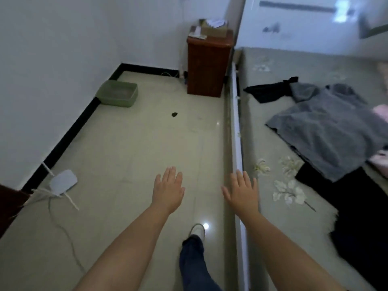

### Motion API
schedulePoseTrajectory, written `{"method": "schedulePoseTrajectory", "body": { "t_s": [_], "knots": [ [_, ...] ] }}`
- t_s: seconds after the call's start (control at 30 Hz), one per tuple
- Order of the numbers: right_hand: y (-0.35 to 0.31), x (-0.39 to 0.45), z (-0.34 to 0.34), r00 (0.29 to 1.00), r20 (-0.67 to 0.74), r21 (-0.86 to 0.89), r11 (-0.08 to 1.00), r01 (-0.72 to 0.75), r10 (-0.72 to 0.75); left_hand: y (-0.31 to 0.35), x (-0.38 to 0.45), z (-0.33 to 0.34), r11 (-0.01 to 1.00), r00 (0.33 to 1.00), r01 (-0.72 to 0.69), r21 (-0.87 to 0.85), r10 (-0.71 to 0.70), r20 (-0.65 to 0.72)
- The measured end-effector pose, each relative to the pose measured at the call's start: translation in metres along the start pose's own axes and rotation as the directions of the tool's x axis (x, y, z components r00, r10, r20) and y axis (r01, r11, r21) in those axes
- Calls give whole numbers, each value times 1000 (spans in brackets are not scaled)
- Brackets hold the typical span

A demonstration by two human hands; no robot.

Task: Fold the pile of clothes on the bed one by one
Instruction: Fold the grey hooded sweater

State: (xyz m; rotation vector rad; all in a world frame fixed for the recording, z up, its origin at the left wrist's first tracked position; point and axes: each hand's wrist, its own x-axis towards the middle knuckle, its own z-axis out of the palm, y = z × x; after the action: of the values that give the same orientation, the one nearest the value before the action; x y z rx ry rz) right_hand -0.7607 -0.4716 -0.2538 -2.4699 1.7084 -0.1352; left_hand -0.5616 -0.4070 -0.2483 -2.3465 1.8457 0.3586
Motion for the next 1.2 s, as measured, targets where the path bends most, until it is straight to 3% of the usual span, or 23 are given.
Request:
{"method": "schedulePoseTrajectory", "body": {
  "t_s": [0.13,0.27,0.37,0.5,0.67,0.93,1.2],
  "knots": [
    [28,93,1,985,118,-18,992,-126,127,10,109,-32,994,995,-94,59,93,22],
    [34,187,-8,982,70,36,983,-181,178,6,205,-71,981,990,-138,138,133,44],
    [31,255,-12,983,-50,141,975,-169,178,-1,275,-92,978,992,-122,171,124,-3],
    [44,350,-7,972,79,88,970,-226,220,-6,380,-110,981,995,-97,169,97,8],
    [84,479,-5,924,84,-42,927,-372,374,11,532,-140,966,982,-189,173,187,31],
    [172,604,-37,758,67,-44,761,-647,649,97,753,-226,856,883,-458,242,470,9],
    [297,641,-8,406,137,-44,415,-909,903,252,891,-234,603,658,-717,349,751,55]
  ]
}}
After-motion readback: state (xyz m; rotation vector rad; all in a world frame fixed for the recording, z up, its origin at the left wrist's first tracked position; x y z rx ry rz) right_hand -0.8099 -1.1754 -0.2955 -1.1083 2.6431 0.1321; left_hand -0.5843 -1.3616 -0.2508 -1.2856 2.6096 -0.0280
